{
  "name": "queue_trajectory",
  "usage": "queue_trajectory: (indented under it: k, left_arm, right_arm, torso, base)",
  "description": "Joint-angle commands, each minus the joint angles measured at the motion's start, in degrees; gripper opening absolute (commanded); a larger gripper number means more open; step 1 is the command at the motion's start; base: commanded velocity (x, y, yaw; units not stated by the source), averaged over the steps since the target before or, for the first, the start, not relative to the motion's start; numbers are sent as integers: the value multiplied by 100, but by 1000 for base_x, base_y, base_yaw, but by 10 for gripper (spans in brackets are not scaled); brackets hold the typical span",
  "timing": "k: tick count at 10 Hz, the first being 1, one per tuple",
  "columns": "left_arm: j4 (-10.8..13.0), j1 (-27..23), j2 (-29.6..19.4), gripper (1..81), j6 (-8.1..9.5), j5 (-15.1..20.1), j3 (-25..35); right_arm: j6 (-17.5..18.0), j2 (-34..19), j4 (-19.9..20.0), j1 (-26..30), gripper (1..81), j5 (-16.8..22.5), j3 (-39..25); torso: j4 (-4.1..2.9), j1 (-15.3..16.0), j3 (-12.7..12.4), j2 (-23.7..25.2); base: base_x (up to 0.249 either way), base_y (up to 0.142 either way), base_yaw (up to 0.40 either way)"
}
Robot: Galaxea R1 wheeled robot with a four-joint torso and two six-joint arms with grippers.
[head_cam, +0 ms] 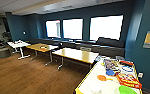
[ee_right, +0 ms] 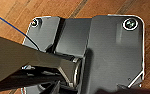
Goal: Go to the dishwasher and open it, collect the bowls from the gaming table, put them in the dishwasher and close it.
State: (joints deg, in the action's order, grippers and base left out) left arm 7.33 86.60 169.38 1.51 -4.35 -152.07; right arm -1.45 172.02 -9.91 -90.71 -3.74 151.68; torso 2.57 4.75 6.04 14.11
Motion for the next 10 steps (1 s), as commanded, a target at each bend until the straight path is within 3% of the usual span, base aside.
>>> queue_trajectory:
  k: [1,8,10]
  left_arm:
    - [14,-297,-35,811,-11,268,1]
    - [50,-305,-53,811,-19,277,1]
    - [15,-315,-53,811,-11,356,1]
  right_arm:
    - [-13,1,-55,268,811,260,-16]
    - [-13,10,-55,268,811,260,-16]
    - [-13,10,-55,277,811,260,-16]
  torso:
    - [0,0,0,0]
    - [0,-4,0,0]
    - [0,-4,0,0]
  base:
    - [0,0,0]
    - [0,0,0]
    - [0,0,-166]
